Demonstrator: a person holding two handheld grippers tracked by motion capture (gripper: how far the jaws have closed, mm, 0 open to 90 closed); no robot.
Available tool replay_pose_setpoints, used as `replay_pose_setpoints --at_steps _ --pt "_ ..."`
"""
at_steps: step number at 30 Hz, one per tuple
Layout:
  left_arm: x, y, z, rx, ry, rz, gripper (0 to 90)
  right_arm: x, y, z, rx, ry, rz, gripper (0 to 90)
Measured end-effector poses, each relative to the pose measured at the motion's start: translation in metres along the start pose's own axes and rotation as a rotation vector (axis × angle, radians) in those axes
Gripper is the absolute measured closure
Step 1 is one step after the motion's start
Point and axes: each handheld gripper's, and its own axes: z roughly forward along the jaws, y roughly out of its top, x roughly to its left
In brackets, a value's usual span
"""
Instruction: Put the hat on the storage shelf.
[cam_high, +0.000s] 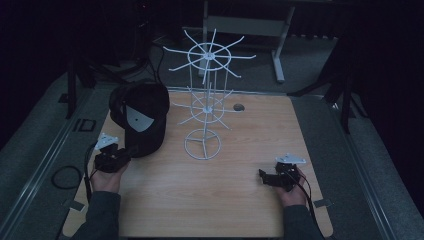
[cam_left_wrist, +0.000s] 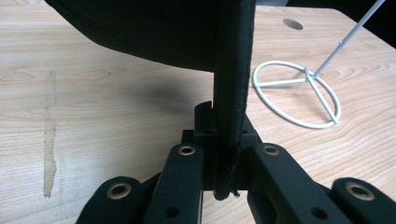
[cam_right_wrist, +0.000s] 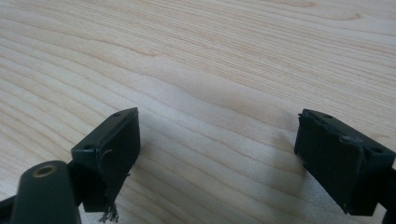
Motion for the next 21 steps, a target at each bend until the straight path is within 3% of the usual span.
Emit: replay_pose_setpoints --at_steps 21 --pt "-0.004 0.007 -0.012 -0.033 0.033 0.015 86.3 0.0 0.0 0.0 0.0 0.0 -0.001 14.2"
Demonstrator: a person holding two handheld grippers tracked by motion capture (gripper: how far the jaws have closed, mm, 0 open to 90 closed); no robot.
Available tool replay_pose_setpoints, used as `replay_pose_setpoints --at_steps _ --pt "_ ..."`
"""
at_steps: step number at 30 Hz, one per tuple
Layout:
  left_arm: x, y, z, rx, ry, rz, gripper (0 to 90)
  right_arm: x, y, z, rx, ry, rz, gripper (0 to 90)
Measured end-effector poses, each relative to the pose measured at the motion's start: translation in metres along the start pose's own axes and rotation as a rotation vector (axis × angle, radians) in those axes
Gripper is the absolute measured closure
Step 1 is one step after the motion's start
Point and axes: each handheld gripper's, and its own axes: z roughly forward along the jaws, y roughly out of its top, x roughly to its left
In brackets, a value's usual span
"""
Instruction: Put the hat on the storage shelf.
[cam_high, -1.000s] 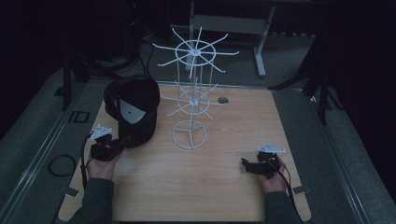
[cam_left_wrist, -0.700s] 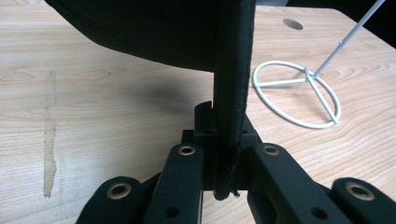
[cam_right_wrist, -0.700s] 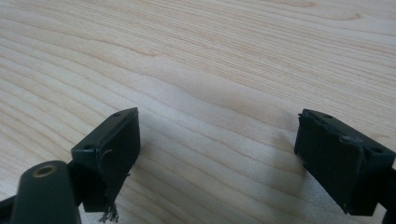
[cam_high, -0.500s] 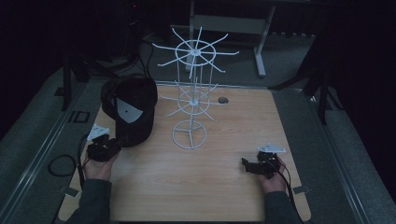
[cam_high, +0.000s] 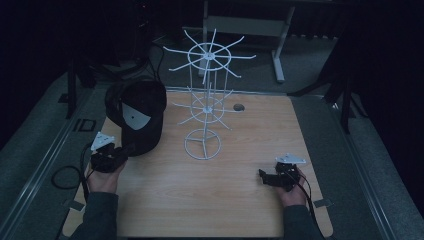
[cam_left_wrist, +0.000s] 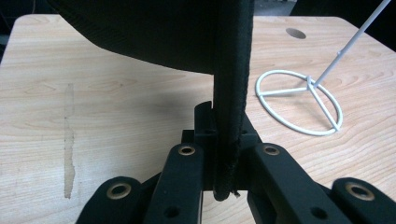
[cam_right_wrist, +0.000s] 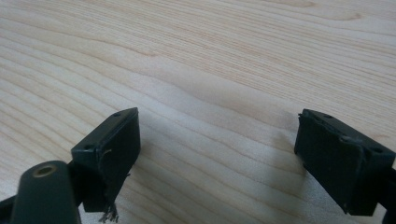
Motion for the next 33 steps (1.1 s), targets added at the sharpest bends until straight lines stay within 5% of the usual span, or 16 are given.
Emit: replay_pose_setpoints --at_steps 33 --pt "-0.004 0.008 -0.014 -0.056 0.007 0.011 86.2 0.0 0.0 0.0 0.0 0.0 0.0 14.2"
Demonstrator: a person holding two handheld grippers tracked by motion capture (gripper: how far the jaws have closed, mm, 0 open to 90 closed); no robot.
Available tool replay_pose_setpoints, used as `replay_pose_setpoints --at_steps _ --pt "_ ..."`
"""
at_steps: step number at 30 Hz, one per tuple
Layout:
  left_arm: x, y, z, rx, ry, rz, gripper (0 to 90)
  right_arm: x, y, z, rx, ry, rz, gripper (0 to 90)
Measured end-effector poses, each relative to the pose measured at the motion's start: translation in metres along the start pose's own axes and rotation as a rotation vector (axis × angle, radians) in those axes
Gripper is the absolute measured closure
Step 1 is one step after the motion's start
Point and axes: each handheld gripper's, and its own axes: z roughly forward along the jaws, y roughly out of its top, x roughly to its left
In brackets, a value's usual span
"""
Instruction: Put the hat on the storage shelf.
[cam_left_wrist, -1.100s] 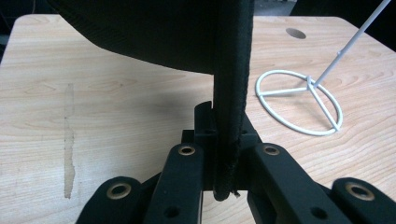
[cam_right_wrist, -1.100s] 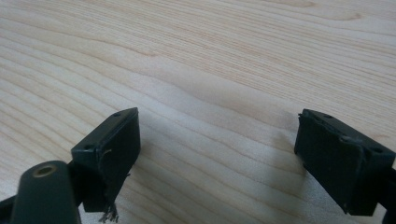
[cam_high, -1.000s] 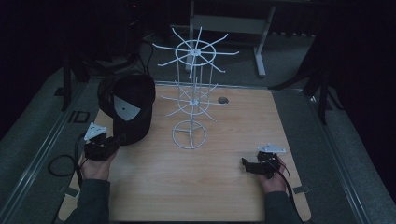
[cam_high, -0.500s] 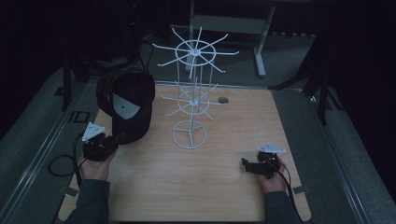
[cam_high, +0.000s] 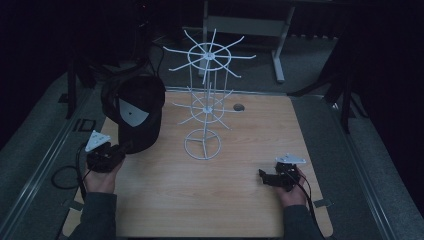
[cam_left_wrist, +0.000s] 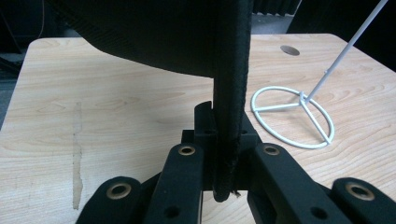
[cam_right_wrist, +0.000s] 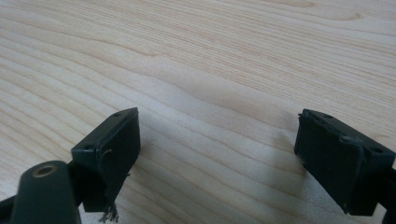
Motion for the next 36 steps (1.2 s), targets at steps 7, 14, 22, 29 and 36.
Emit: replay_pose_setpoints --at_steps 7,14,22,29,36 --pt "-0.002 0.002 -0.002 -0.011 0.002 0.009 86.2 0.0 0.0 0.0 0.0 0.0 0.001 14.2" --pt "-0.003 0.005 -0.005 -0.024 0.005 0.009 86.2 0.0 0.0 0.0 -0.001 0.0 0.002 14.2" --pt "-0.003 0.006 -0.008 -0.037 0.014 0.008 86.2 0.0 0.0 0.0 -0.001 0.0 0.002 14.2" --pt "-0.005 0.007 -0.01 -0.042 0.02 0.016 86.2 0.0 0.0 0.0 -0.001 0.0 0.002 14.2" --pt "-0.006 0.008 -0.014 -0.049 0.024 0.019 86.2 0.0 0.0 0.0 -0.001 0.0 0.002 14.2"
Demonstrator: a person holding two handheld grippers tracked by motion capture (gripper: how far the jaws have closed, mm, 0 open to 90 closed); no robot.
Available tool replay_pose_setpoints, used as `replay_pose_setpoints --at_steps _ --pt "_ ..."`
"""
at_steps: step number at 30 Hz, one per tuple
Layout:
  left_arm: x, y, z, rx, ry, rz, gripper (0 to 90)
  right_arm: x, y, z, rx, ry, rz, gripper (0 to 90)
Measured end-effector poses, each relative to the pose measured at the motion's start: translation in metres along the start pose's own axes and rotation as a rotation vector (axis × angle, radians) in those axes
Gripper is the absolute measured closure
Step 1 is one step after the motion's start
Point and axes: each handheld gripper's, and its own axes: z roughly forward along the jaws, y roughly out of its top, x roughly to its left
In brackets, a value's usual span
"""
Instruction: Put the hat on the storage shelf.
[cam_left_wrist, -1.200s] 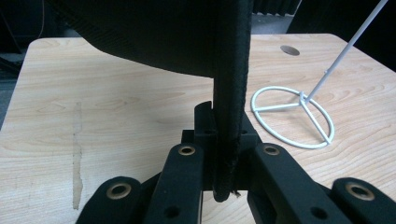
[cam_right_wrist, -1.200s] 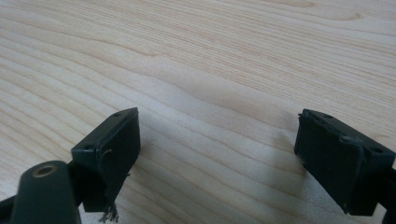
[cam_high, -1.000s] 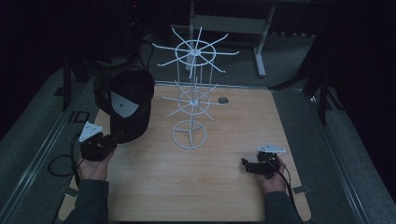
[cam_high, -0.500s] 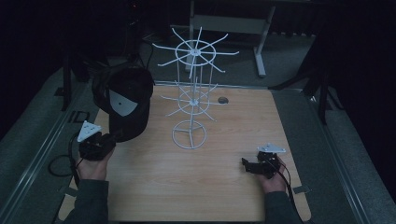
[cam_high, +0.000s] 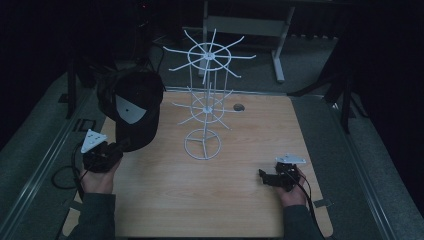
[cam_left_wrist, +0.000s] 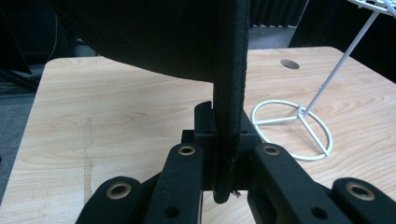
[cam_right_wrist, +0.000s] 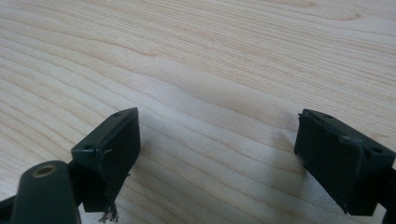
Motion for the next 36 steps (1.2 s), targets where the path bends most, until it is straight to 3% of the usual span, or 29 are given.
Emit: replay_pose_setpoints --at_steps 19,36 --pt "-0.009 0.007 -0.011 -0.031 0.007 0.025 86.2 0.0 0.0 0.0 0.0 0.0 0.0 14.2" --pt "-0.021 0.017 -0.023 -0.089 0.028 0.044 86.2 0.0 0.0 0.0 0.0 0.0 -0.001 14.2"
